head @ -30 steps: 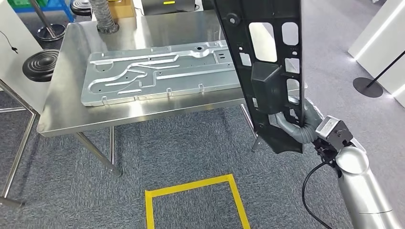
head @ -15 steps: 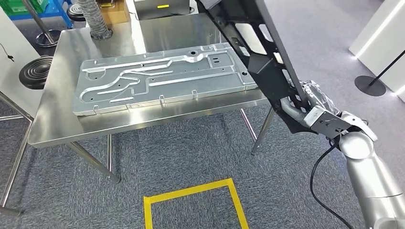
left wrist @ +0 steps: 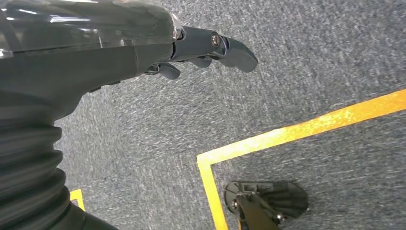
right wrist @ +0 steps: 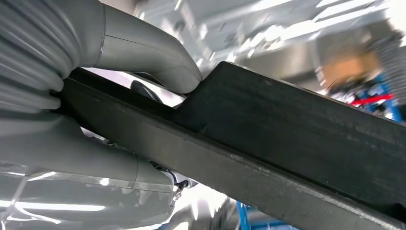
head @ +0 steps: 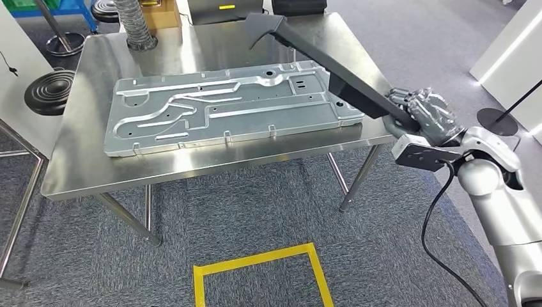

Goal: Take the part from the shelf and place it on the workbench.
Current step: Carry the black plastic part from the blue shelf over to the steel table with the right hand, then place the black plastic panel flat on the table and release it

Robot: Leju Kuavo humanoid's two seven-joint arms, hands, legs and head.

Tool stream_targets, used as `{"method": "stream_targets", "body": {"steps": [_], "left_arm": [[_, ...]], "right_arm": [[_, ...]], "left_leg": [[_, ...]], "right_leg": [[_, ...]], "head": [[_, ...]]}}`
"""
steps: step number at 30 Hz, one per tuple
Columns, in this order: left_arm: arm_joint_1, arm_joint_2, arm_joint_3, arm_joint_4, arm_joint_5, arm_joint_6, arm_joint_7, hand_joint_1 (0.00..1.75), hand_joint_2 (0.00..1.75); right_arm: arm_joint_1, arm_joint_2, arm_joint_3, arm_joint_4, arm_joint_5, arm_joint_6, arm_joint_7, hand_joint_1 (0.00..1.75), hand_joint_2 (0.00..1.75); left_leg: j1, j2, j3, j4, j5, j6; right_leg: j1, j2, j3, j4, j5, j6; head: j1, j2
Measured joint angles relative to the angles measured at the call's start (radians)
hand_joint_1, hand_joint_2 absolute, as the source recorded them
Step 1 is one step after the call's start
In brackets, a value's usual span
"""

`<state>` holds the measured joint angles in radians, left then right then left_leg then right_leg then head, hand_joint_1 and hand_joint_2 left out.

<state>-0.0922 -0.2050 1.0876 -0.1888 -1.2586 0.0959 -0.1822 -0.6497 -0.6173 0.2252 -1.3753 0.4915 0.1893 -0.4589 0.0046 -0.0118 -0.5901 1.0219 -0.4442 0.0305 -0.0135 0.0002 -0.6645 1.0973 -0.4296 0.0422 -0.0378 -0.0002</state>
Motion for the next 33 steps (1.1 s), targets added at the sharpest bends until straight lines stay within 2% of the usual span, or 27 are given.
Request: {"method": "stream_targets", "body": {"steps": [1,2,3,6,7,9,10,11,12,13,14,16,17,20,21,23,25,26,27,28,30,31,32,33], "left_arm": [[0.0,-0.001,0.0,0.0,-0.001,-0.001,-0.001,0.0,1.75],[0.0,-0.001,0.0,0.0,-0.002,-0.002,-0.002,0.0,1.75],[0.0,-0.002,0.0,0.0,-0.002,-0.003,-0.002,0.0,1.75],[-0.001,-0.002,0.0,0.0,-0.005,-0.004,-0.005,0.0,1.75],[-0.001,-0.002,0.0,0.0,-0.006,-0.005,-0.005,0.0,1.75],[-0.001,-0.002,0.0,0.0,-0.01,-0.005,-0.006,0.0,1.75],[0.0,-0.002,0.0,0.0,-0.011,-0.005,-0.006,0.0,1.75],[0.0,-0.002,0.0,0.0,-0.012,-0.005,-0.006,0.0,1.75],[0.0,-0.002,-0.001,0.0,-0.013,-0.005,-0.006,0.0,1.75],[0.0,-0.002,-0.001,0.0,-0.014,-0.005,-0.006,0.0,1.75],[-0.001,-0.002,-0.001,0.0,-0.014,-0.005,-0.006,0.0,1.75],[-0.002,-0.001,-0.001,0.0,-0.013,-0.004,-0.006,0.0,1.75],[-0.002,-0.001,-0.001,0.0,-0.013,-0.004,-0.006,0.0,1.75],[-0.002,-0.001,0.0,0.0,-0.01,-0.003,-0.006,0.0,1.75],[-0.002,0.0,0.0,0.0,-0.01,-0.003,-0.006,0.0,1.75],[-0.004,0.0,0.0,0.0,-0.008,-0.003,-0.007,0.0,1.75],[-0.004,0.0,0.0,0.0,-0.005,-0.003,-0.007,0.0,1.75],[-0.003,0.0,0.0,0.0,-0.005,-0.003,-0.007,0.0,1.75],[-0.003,0.0,0.0,0.0,-0.004,-0.003,-0.007,0.0,1.75],[-0.003,-0.001,0.0,0.0,-0.004,-0.003,-0.007,0.0,1.75],[-0.003,-0.001,0.0,0.0,-0.004,-0.003,-0.007,0.0,1.75],[-0.003,-0.001,0.0,0.0,-0.004,-0.003,-0.007,0.0,1.75],[-0.003,-0.001,0.0,0.0,-0.004,-0.003,-0.007,0.0,1.75],[-0.003,-0.001,0.0,0.0,-0.004,-0.003,-0.007,0.0,1.75]], "right_arm": [[-0.016,-0.005,0.008,0.003,0.029,-0.016,0.004,1.75,1.75],[-0.03,-0.01,0.018,0.007,0.06,-0.033,0.009,1.75,1.75],[-0.043,-0.015,0.029,0.012,0.091,-0.051,0.014,1.75,1.75],[-0.074,-0.031,0.064,0.029,0.183,-0.107,0.027,1.75,1.75],[-0.085,-0.034,0.076,0.036,0.212,-0.128,0.032,1.75,1.75],[-0.105,-0.034,0.101,0.054,0.272,-0.169,0.042,1.75,1.75],[-0.112,-0.033,0.113,0.066,0.303,-0.186,0.046,1.75,1.75],[-0.12,-0.032,0.127,0.079,0.332,-0.201,0.05,1.75,1.75],[-0.127,-0.031,0.139,0.092,0.358,-0.212,0.053,1.75,1.75],[-0.135,-0.029,0.15,0.104,0.377,-0.221,0.056,1.75,1.75],[-0.145,-0.027,0.159,0.117,0.39,-0.227,0.057,1.75,1.75],[-0.175,-0.023,0.176,0.149,0.404,-0.233,0.057,1.75,1.75],[-0.191,-0.02,0.184,0.166,0.408,-0.235,0.057,1.75,1.75],[-0.228,-0.011,0.205,0.209,0.414,-0.24,0.05,1.75,1.75],[-0.239,-0.008,0.212,0.222,0.417,-0.243,0.047,1.75,1.75],[-0.263,-0.002,0.226,0.249,0.422,-0.252,0.043,1.75,1.75],[-0.278,0.004,0.238,0.275,0.424,-0.259,0.043,1.75,1.75],[-0.281,0.007,0.245,0.286,0.427,-0.261,0.043,1.75,1.75],[-0.284,0.009,0.251,0.296,0.431,-0.263,0.043,1.75,1.75],[-0.289,0.011,0.258,0.305,0.436,-0.267,0.043,1.75,1.75],[-0.308,0.015,0.27,0.324,0.445,-0.276,0.044,1.75,1.75],[-0.319,0.018,0.275,0.332,0.448,-0.282,0.044,1.75,1.75],[-0.329,0.021,0.279,0.341,0.451,-0.286,0.045,1.75,1.75],[-0.337,0.024,0.283,0.35,0.454,-0.288,0.046,1.75,1.75]], "left_leg": [[-0.002,0.0,0.001,0.001,-0.003,-0.004],[-0.003,0.0,0.001,0.002,-0.006,-0.008],[-0.005,0.001,0.001,0.001,-0.007,-0.013],[-0.005,0.002,-0.003,0.02,-0.026,-0.028],[-0.004,0.003,-0.018,0.056,-0.047,-0.033],[-0.001,0.004,-0.08,0.181,-0.103,-0.04],[0.001,0.004,-0.114,0.243,-0.122,-0.042],[0.001,0.005,-0.136,0.279,-0.125,-0.044],[0.001,0.005,-0.143,0.279,-0.109,-0.044],[0.001,0.005,-0.129,0.237,-0.074,-0.042],[0.001,0.005,-0.101,0.168,-0.033,-0.039],[-0.002,0.005,-0.048,0.047,0.016,-0.031],[-0.003,0.005,-0.036,0.018,0.022,-0.027],[-0.003,0.003,-0.03,0.002,0.022,-0.014],[-0.001,0.004,-0.027,-0.003,0.025,-0.008],[0.002,0.004,-0.022,-0.011,0.028,0.0],[0.003,0.004,-0.021,-0.011,0.026,0.004],[0.003,0.004,-0.02,-0.01,0.025,0.004],[0.003,0.003,-0.018,-0.009,0.023,0.004],[0.003,0.002,-0.017,-0.007,0.02,0.002],[0.003,0.001,-0.014,0.0,0.012,-0.004],[0.001,0.001,-0.015,0.003,0.008,-0.008],[0.0,0.001,-0.016,0.004,0.006,-0.013],[-0.001,0.001,-0.016,0.004,0.004,-0.018]], "right_leg": [[0.003,0.0,0.018,-0.046,0.017,-0.005],[0.006,0.0,0.027,-0.07,0.02,-0.01],[0.009,0.001,0.03,-0.074,0.015,-0.014],[0.002,0.001,0.037,-0.085,0.014,-0.031],[0.0,0.0,0.042,-0.088,0.013,-0.037],[0.0,-0.001,0.048,-0.089,0.01,-0.045],[0.001,-0.001,0.049,-0.089,0.008,-0.047],[0.002,-0.001,0.051,-0.088,0.006,-0.048],[0.002,0.0,0.054,-0.087,0.003,-0.047],[0.002,0.0,0.056,-0.085,0.0,-0.045],[0.002,0.001,0.059,-0.083,-0.003,-0.043],[0.005,0.002,0.06,-0.077,-0.01,-0.036],[0.006,0.003,0.058,-0.075,-0.012,-0.031],[0.005,0.002,0.057,-0.076,-0.013,-0.015],[0.004,0.001,0.053,-0.065,-0.021,-0.009],[0.0,0.0,0.016,0.014,-0.064,0.0],[-0.002,0.0,-0.053,0.146,-0.117,0.008],[-0.004,0.0,-0.079,0.19,-0.125,0.012],[-0.006,0.0,-0.088,0.199,-0.114,0.013],[-0.008,0.0,-0.078,0.168,-0.084,0.014],[-0.01,-0.001,-0.019,0.035,-0.013,0.012],[-0.008,-0.001,0.006,-0.022,0.008,0.007],[-0.005,-0.001,0.021,-0.056,0.015,0.001],[-0.002,-0.001,0.025,-0.067,0.011,-0.005]], "head": [[0.0,0.0],[0.0,0.0],[0.0,0.0],[0.0,0.0],[0.0,0.0],[0.0,0.0],[0.0,0.0],[0.0,0.0],[0.0,0.0],[0.0,0.0],[0.0,0.0],[0.0,0.0],[0.0,0.0],[0.0,0.0],[0.0,0.0],[0.0,0.0],[0.0,0.0],[0.0,0.0],[0.0,0.0],[0.0,0.0],[0.0,0.0],[0.0,0.0],[0.0,0.0],[0.0,0.0]]}}
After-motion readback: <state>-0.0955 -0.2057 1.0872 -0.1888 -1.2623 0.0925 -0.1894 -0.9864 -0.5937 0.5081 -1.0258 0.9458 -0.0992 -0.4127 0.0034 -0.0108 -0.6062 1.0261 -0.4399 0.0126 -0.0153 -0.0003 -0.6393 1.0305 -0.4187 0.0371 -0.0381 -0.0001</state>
